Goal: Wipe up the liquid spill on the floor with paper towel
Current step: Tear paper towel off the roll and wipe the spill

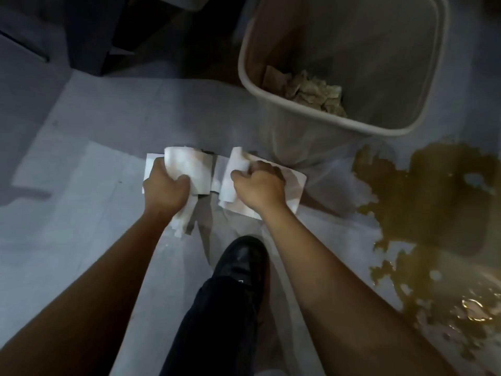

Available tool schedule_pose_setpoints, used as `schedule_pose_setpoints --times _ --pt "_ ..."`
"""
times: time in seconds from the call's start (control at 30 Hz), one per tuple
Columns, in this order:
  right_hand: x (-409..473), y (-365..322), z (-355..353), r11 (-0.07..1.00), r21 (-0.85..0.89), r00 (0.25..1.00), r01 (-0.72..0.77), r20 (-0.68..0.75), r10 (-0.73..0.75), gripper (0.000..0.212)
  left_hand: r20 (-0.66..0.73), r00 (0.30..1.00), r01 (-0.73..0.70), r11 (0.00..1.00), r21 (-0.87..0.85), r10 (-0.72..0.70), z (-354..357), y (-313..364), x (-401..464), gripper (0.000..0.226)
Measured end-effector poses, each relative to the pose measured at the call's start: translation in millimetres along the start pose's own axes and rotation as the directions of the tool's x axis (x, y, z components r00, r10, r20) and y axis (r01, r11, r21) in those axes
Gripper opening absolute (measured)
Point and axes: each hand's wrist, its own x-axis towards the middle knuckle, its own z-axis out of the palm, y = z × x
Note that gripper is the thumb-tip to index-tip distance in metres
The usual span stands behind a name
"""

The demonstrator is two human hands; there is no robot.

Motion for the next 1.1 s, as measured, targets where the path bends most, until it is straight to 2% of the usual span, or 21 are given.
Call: schedule_pose_setpoints --times 0.07,0.13,0.23,0.37,0.4,0.47,0.5,0.57,0.63,0.77,0.9,1.1 --pt "4 9 -2 0.981 -0.130 0.989 -0.146 -0.004 0.147 0.085 0.020 1.000 0.025 0.999 -0.040 -0.024 -4 -9 2 0.034" --pt "-1 19 -5 0.950 -0.181 0.965 -0.254 -0.111 0.237 0.100 0.024 0.999 0.040 0.996 -0.084 -0.038 -3 -9 0 0.033" --pt "-5 30 7 0.929 -0.205 0.942 -0.307 -0.203 0.266 0.110 0.028 0.999 0.026 0.993 -0.115 -0.023 1 -5 -3 0.035" --pt "4 22 32 0.944 -0.241 0.962 -0.223 -0.213 0.173 0.108 0.055 0.998 0.000 0.996 -0.093 0.005 5 -1 -6 0.043" --pt "6 21 36 0.940 -0.287 0.970 -0.185 -0.208 0.128 0.102 0.064 0.998 -0.009 0.996 -0.090 0.015 7 -1 -6 0.043" --pt "10 22 40 0.932 -0.357 0.986 -0.059 -0.165 -0.001 0.072 0.068 0.997 -0.022 0.997 -0.079 0.027 9 1 -7 0.042" --pt "12 27 37 0.946 -0.325 0.987 0.011 -0.151 -0.063 0.056 0.060 0.998 -0.030 0.997 -0.068 0.034 9 3 -6 0.043" --pt "12 40 23 0.984 -0.157 0.981 0.086 -0.158 -0.111 0.039 0.027 0.999 -0.042 0.999 -0.029 0.043 8 5 -3 0.042" --pt "10 56 4 0.994 0.010 0.972 0.107 -0.212 -0.102 0.035 0.005 0.999 -0.036 0.999 -0.013 0.036 9 10 -2 0.041" --pt "5 80 -23 0.969 0.229 0.981 0.094 -0.188 -0.051 0.023 0.047 0.999 -0.015 1.000 0.008 0.015 21 26 -3 0.039" --pt "7 93 -28 0.949 0.294 0.985 0.117 -0.155 -0.074 0.024 0.095 0.995 0.009 0.996 0.084 -0.017 32 26 0 0.025" --pt "9 109 -29 0.878 0.478 0.999 -0.009 -0.037 0.031 0.028 0.081 0.994 0.067 0.992 0.104 -0.075 38 27 0 0.019"
